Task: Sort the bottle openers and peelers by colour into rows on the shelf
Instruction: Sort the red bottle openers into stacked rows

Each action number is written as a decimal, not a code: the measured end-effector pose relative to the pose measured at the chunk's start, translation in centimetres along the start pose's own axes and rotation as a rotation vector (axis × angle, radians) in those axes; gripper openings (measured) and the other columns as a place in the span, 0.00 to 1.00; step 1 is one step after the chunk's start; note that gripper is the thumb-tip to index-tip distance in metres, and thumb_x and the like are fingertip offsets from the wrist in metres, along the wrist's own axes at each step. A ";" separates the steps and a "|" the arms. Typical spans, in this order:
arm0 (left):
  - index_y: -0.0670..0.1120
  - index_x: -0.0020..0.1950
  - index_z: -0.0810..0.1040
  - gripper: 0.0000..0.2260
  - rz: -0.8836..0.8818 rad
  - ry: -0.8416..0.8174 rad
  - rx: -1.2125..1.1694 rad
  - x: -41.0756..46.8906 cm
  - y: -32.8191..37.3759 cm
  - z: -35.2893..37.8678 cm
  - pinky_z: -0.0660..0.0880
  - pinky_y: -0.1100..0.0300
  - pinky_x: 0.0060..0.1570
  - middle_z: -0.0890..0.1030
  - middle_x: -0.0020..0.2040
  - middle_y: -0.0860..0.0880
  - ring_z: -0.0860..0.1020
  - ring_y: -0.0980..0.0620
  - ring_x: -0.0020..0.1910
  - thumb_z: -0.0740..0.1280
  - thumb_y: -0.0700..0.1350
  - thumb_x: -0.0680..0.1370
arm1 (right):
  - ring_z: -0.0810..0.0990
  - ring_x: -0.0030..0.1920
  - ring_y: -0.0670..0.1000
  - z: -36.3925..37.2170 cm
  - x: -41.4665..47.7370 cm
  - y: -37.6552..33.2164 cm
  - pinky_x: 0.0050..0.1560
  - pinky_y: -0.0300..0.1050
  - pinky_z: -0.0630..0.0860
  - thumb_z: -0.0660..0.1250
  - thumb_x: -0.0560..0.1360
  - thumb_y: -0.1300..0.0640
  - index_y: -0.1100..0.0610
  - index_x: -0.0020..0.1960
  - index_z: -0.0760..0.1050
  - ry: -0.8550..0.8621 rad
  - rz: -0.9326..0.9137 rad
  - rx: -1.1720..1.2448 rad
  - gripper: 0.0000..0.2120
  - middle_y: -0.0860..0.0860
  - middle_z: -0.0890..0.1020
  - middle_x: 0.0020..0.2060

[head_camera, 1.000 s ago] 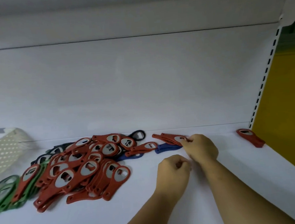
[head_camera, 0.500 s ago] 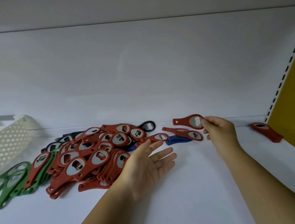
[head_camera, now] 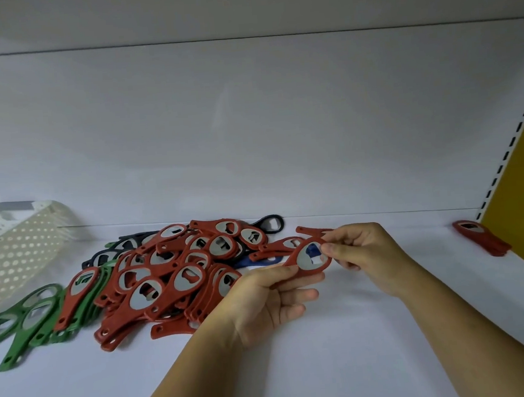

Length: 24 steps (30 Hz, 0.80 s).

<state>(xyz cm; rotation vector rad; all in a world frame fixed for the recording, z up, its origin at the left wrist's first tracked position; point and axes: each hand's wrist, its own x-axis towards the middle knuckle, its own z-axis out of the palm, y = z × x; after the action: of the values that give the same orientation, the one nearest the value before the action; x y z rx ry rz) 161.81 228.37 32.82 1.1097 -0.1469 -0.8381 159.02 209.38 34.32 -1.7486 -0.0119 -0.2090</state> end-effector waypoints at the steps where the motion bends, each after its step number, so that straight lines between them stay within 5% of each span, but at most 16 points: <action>1: 0.40 0.55 0.80 0.10 0.012 0.018 -0.007 0.1 0.0 0.0 0.77 0.63 0.28 0.84 0.51 0.42 0.83 0.52 0.34 0.61 0.40 0.79 | 0.73 0.30 0.46 -0.2 0.2 0.2 0.31 0.36 0.68 0.69 0.74 0.63 0.54 0.39 0.83 0.024 0.004 -0.036 0.07 0.49 0.80 0.28; 5: 0.37 0.55 0.79 0.09 0.058 0.091 -0.060 0.3 -0.1 0.0 0.77 0.63 0.28 0.84 0.49 0.40 0.80 0.52 0.31 0.62 0.39 0.79 | 0.80 0.50 0.51 -3.0 1.8 2.8 0.48 0.42 0.74 0.67 0.76 0.54 0.52 0.50 0.81 0.369 0.062 -0.433 0.05 0.47 0.83 0.47; 7: 0.37 0.57 0.78 0.11 0.072 0.106 -0.071 0.5 -0.2 -0.1 0.78 0.62 0.30 0.84 0.49 0.40 0.81 0.51 0.33 0.60 0.39 0.80 | 0.75 0.59 0.56 -4.0 2.3 4.4 0.57 0.47 0.73 0.64 0.76 0.45 0.54 0.59 0.77 0.366 0.211 -0.741 0.17 0.52 0.78 0.56; 11: 0.39 0.59 0.78 0.11 0.072 0.101 -0.079 0.6 -0.4 -0.2 0.80 0.60 0.35 0.84 0.51 0.39 0.83 0.49 0.38 0.58 0.38 0.81 | 0.75 0.55 0.58 -3.6 2.8 5.5 0.50 0.48 0.74 0.62 0.74 0.40 0.51 0.47 0.75 0.271 0.286 -1.071 0.15 0.51 0.77 0.48; 17: 0.37 0.56 0.78 0.11 0.094 0.142 -0.173 0.8 -0.3 -0.4 0.82 0.60 0.40 0.84 0.49 0.37 0.84 0.48 0.42 0.57 0.33 0.80 | 0.77 0.51 0.52 -4.1 2.9 5.6 0.49 0.45 0.74 0.76 0.67 0.49 0.53 0.52 0.73 0.369 0.231 -0.684 0.19 0.47 0.78 0.47; 21: 0.35 0.58 0.77 0.11 0.081 0.152 -0.199 0.9 -0.3 -0.3 0.82 0.57 0.43 0.83 0.51 0.36 0.84 0.43 0.47 0.56 0.35 0.81 | 0.80 0.52 0.51 -4.2 2.9 4.8 0.49 0.42 0.71 0.75 0.69 0.59 0.52 0.49 0.75 0.378 0.129 -0.257 0.12 0.49 0.81 0.47; 24: 0.34 0.60 0.75 0.13 0.040 0.168 -0.246 0.9 -0.2 -0.1 0.82 0.54 0.40 0.82 0.50 0.34 0.84 0.40 0.46 0.57 0.40 0.82 | 0.80 0.51 0.46 -3.6 2.2 3.2 0.50 0.38 0.73 0.73 0.70 0.64 0.48 0.49 0.76 0.223 0.022 -0.110 0.14 0.46 0.83 0.47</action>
<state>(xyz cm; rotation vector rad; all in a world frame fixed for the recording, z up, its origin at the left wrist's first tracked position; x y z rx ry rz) 162.39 227.82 32.36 0.9368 0.0729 -0.7034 161.06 205.00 32.15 -1.8247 0.1836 -0.3935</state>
